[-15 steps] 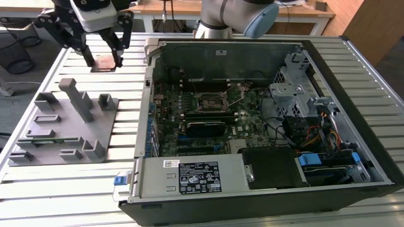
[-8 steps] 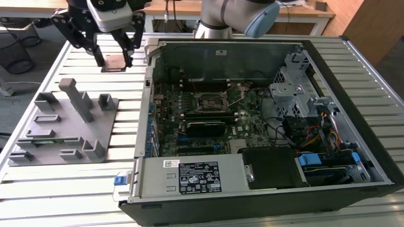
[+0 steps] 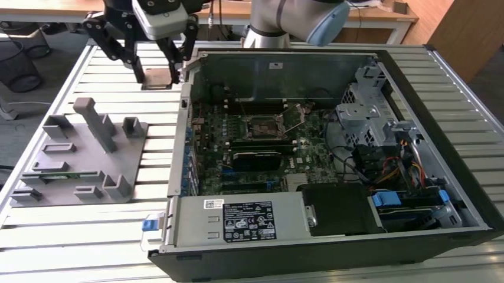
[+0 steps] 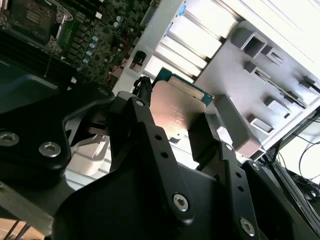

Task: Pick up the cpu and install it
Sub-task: 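Pick up the cpu and move it towards the insertion slot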

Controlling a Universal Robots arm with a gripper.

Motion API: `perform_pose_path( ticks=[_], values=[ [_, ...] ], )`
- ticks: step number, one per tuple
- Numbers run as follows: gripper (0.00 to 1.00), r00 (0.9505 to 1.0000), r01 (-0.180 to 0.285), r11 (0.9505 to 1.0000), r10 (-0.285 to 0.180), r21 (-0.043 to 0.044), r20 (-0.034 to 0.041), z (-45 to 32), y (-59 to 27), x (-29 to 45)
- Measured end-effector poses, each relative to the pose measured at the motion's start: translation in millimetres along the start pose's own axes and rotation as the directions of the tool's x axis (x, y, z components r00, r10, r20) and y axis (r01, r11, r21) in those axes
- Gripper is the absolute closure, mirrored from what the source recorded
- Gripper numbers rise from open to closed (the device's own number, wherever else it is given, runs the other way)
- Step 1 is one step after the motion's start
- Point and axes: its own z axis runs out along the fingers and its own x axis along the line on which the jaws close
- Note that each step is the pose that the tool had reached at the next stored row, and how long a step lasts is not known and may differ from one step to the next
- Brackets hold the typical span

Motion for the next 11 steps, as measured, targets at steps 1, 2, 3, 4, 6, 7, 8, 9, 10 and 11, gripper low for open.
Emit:
perform_pose_path(
  ticks=[1, 2, 3, 4, 6, 7, 8, 9, 10, 11],
  values=[
    [0.46, 1.0000, 0.000, 1.0000, 0.000, 0.0000, -0.0001, -0.1, -0.1, -2.7],
    [0.46, 1.0000, 0.000, 1.0000, 0.000, 0.0000, -0.0001, -0.1, -0.1, -5.5],
    [0.46, 1.0000, 0.000, 1.0000, 0.000, 0.0001, -0.0002, -0.2, -0.2, -8.4],
    [0.46, 1.0000, 0.000, 1.0000, 0.000, 0.0000, -0.0002, -0.3, -0.3, -11.3],
    [0.46, 1.0000, 0.000, 1.0000, 0.000, 0.0000, -0.0003, -0.5, -0.4, -17.2],
    [0.46, 1.0000, 0.000, 1.0000, 0.000, 0.0000, -0.0004, -0.5, -0.5, -20.3],
    [0.46, 1.0000, 0.000, 1.0000, 0.000, 0.0000, -0.0004, -0.6, -0.6, -23.4],
    [0.46, 1.0000, 0.000, 1.0000, 0.000, 0.0000, -0.0005, -0.7, -0.6, -26.3],
    [0.46, 1.0000, 0.000, 1.0000, 0.000, 0.0000, -0.0005, -0.7, -0.7, -29.3],
    [0.46, 1.0000, 0.000, 1.0000, 0.000, 0.0000, -0.0005, -0.8, -0.8, -32.2]
  ],
)
